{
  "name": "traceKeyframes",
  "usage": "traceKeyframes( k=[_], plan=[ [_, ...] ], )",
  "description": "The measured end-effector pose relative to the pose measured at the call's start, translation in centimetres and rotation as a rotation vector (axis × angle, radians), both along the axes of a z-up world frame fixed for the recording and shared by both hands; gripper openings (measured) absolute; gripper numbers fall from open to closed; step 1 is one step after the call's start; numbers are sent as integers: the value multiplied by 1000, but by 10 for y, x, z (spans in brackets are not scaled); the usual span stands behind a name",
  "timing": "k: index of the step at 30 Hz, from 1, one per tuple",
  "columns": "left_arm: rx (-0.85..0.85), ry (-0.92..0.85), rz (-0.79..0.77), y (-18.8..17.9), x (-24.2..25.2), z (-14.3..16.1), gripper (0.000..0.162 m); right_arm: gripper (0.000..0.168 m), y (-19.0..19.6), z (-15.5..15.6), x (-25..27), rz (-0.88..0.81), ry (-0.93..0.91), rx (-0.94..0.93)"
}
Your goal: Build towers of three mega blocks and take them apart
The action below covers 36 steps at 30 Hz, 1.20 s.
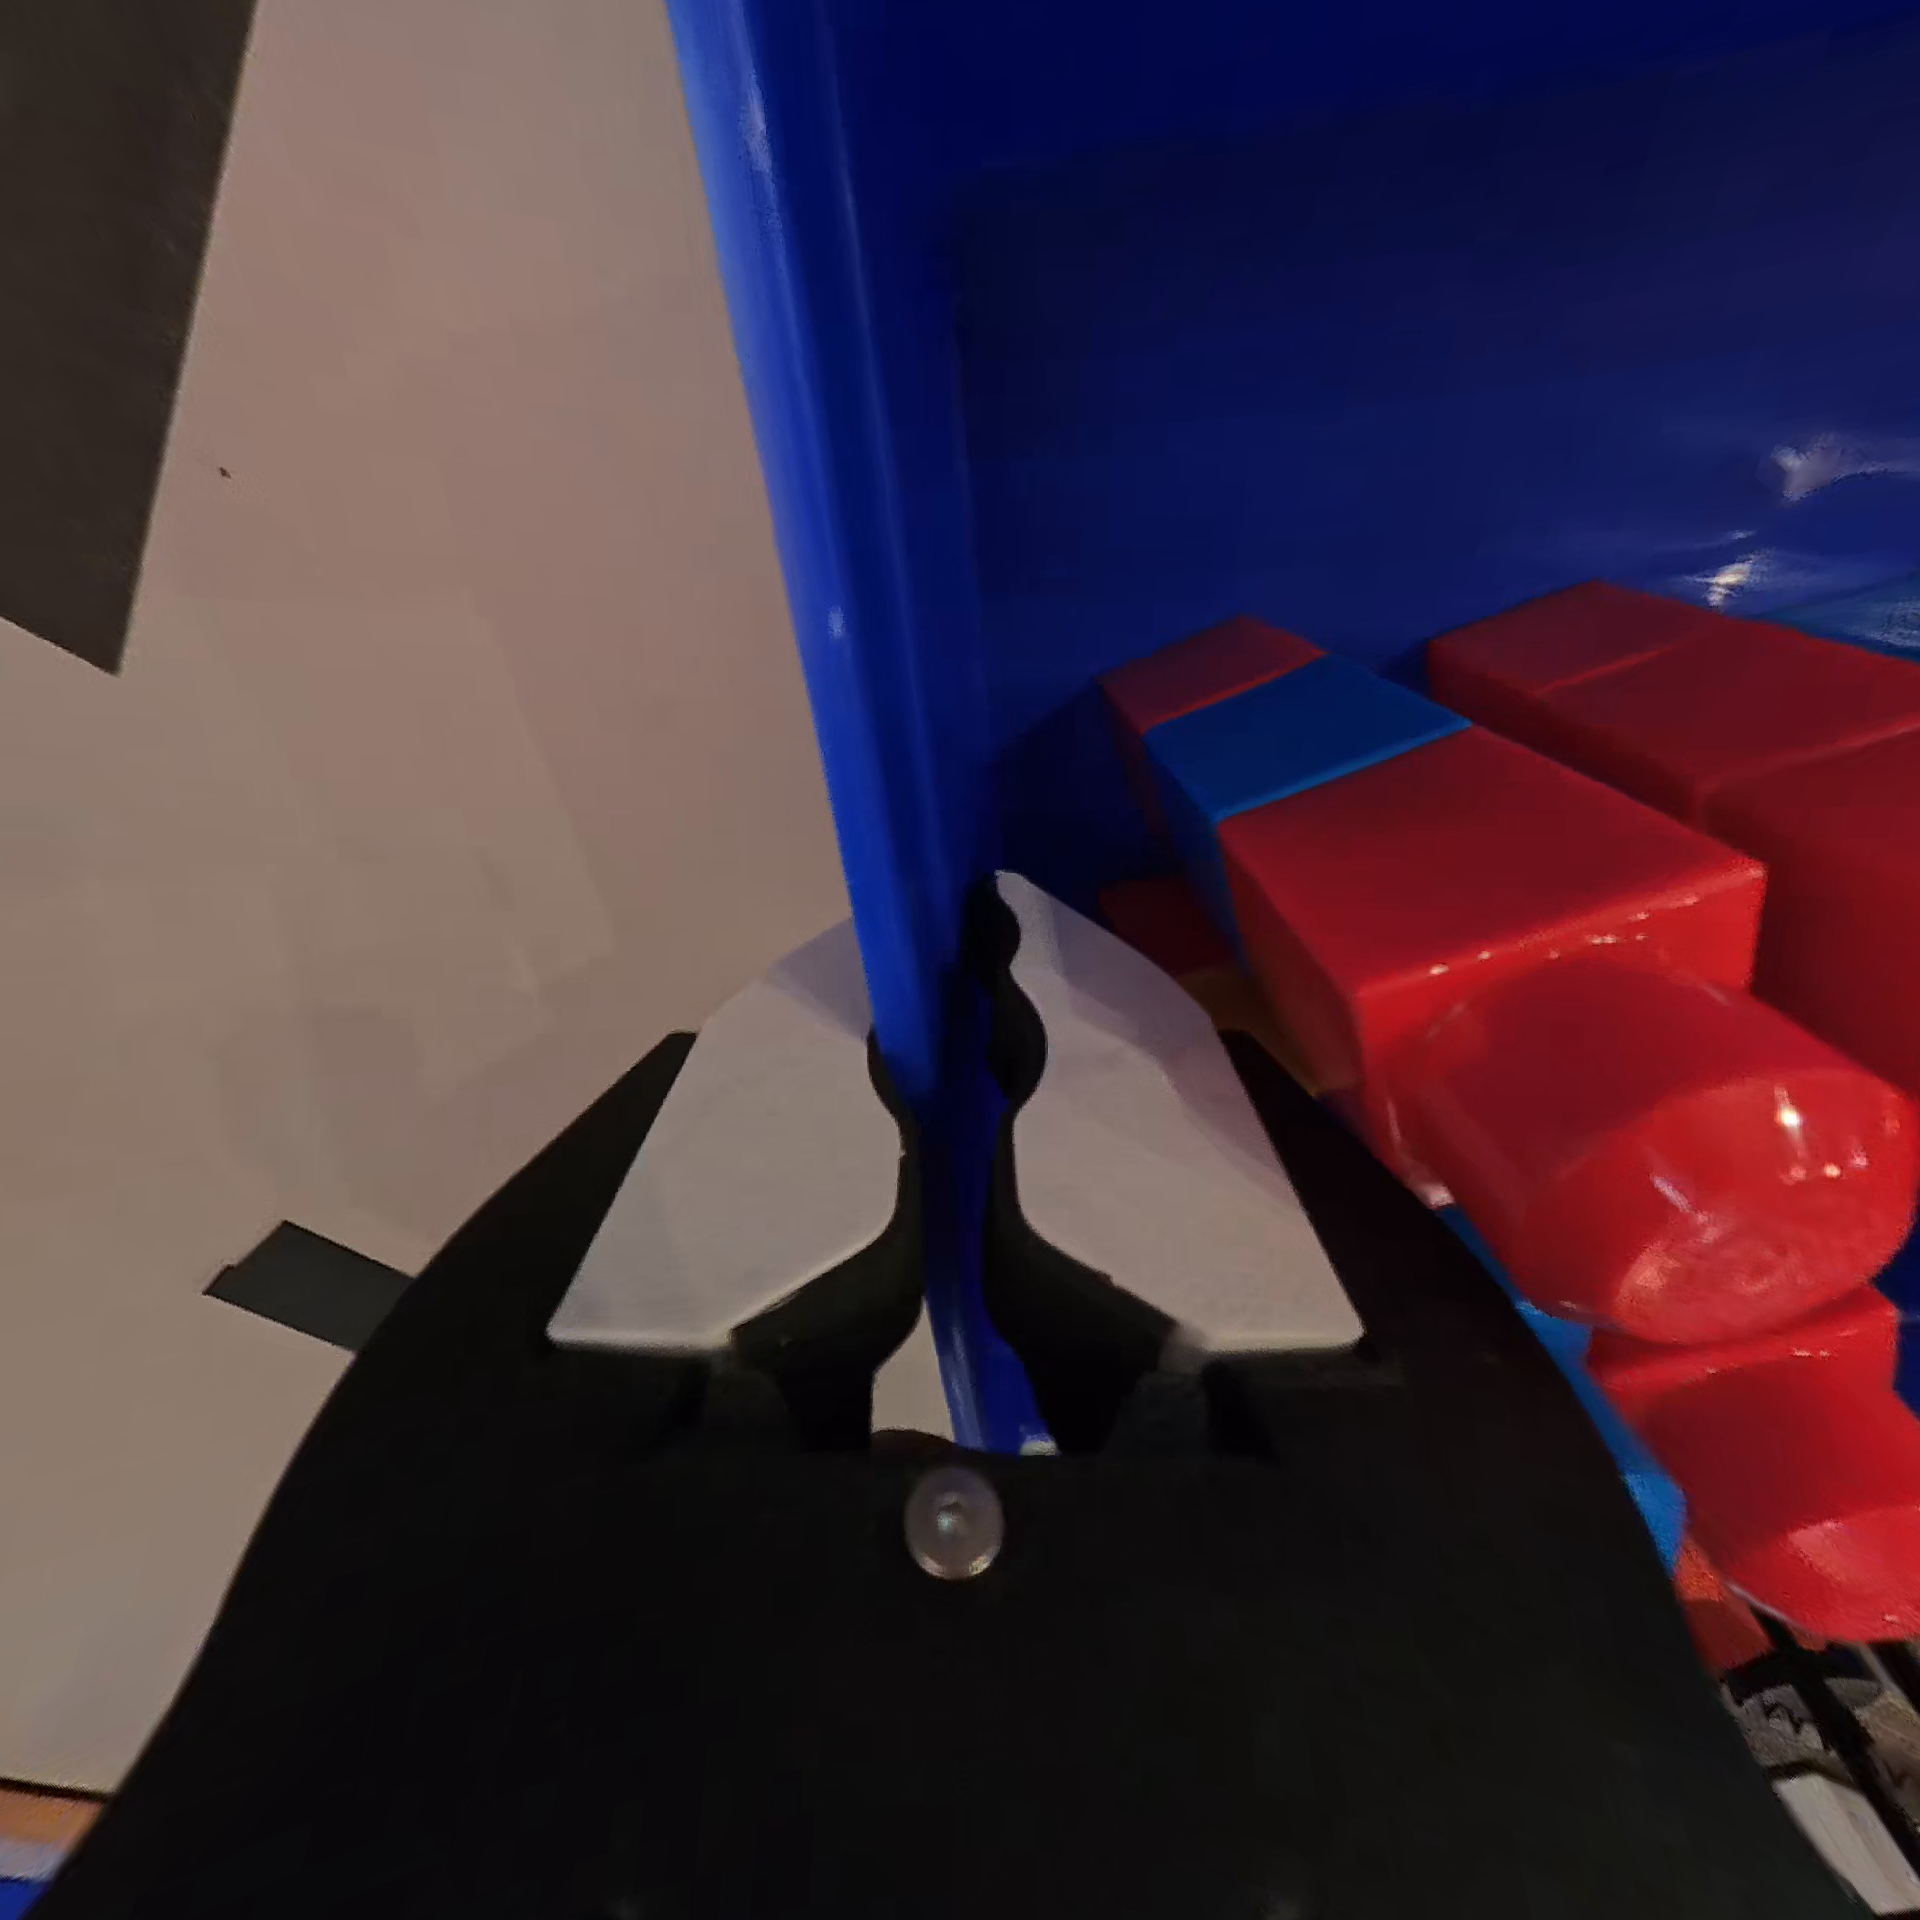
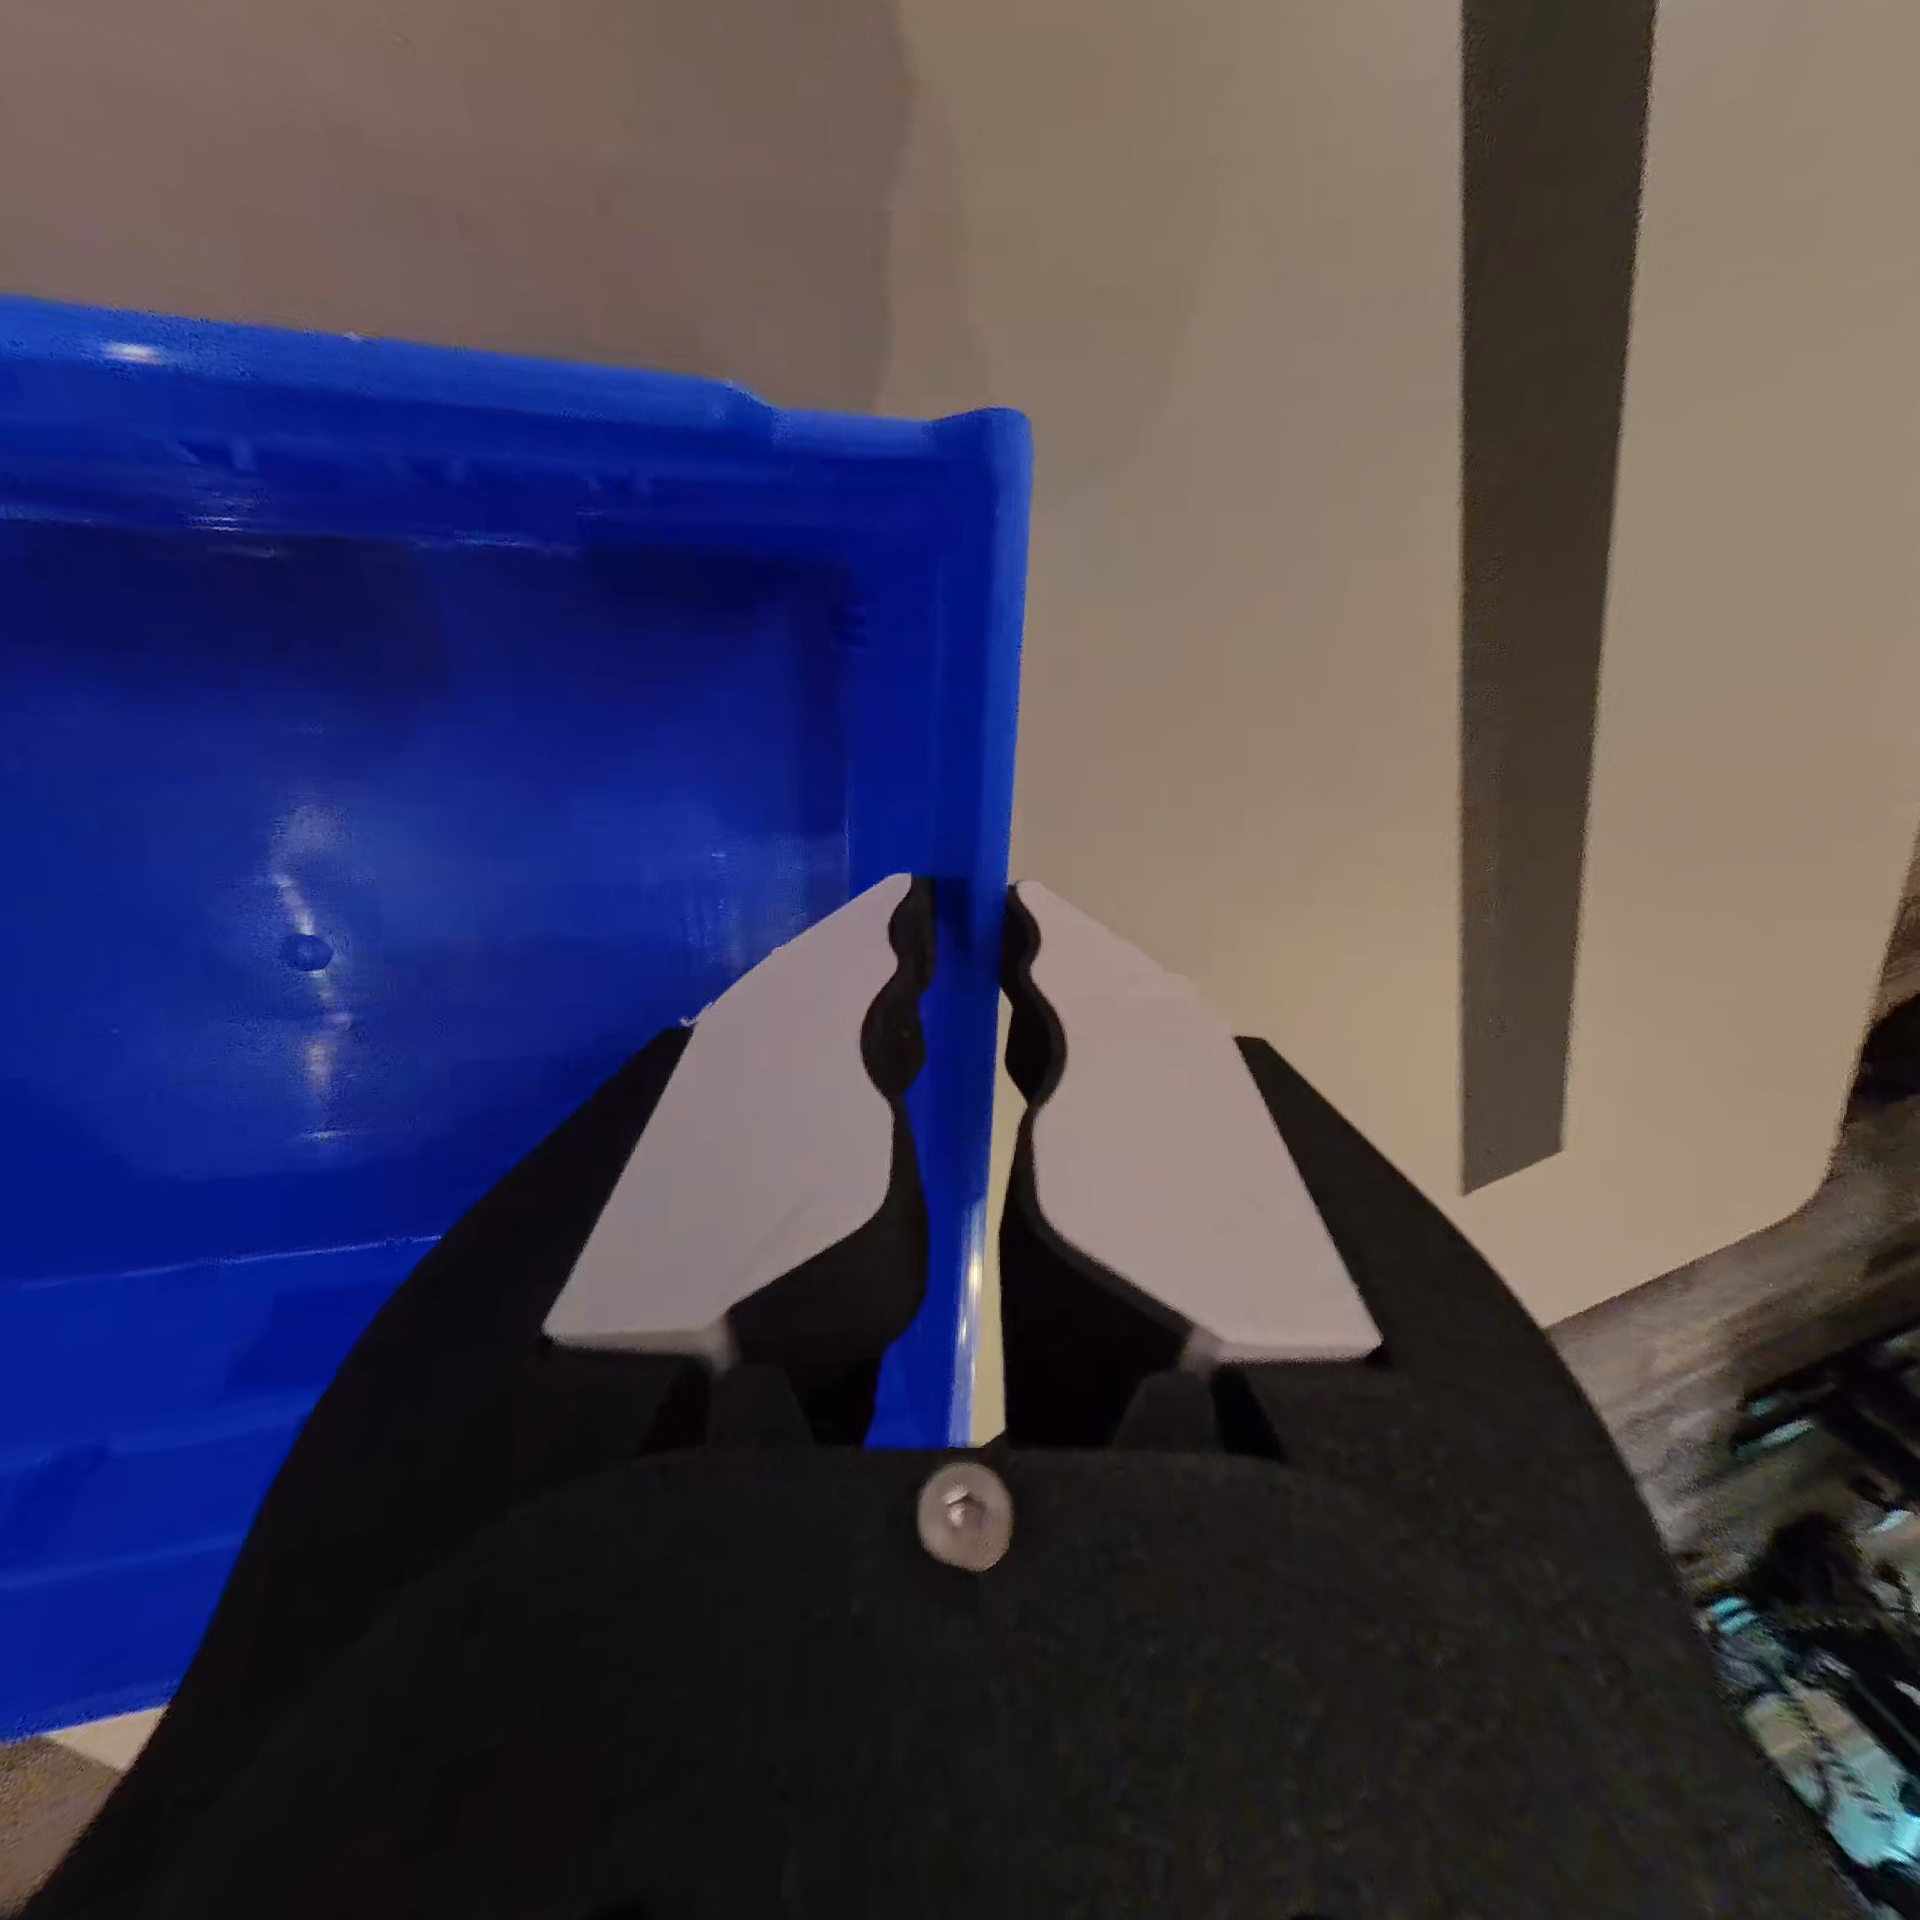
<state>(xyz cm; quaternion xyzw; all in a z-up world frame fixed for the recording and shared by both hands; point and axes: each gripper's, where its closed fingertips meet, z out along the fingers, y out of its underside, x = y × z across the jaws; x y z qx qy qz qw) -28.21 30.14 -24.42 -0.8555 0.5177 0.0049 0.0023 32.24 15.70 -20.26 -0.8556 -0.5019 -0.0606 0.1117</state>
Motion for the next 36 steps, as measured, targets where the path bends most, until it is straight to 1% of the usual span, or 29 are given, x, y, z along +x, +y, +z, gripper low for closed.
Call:
traceKeyframes(
  k=[7,10,14,18,28,36],
  plan=[
    [18,74,-113,39,-8,0,10,13,50,0,12,97,-74,48],
    [21,77,-181,56,-6,0,10,14,70,0,16,137,-100,77],
    [45,106,-236,80,-1,0,12,17,93,-1,22,184,-147,109],
    [48,120,-280,101,5,0,12,17,113,-1,25,210,-156,122],
    [82,167,-368,147,24,0,15,19,157,-2,37,261,-170,178],
    [72,213,-409,167,34,0,15,20,184,-2,39,309,-180,222]
  ],
)
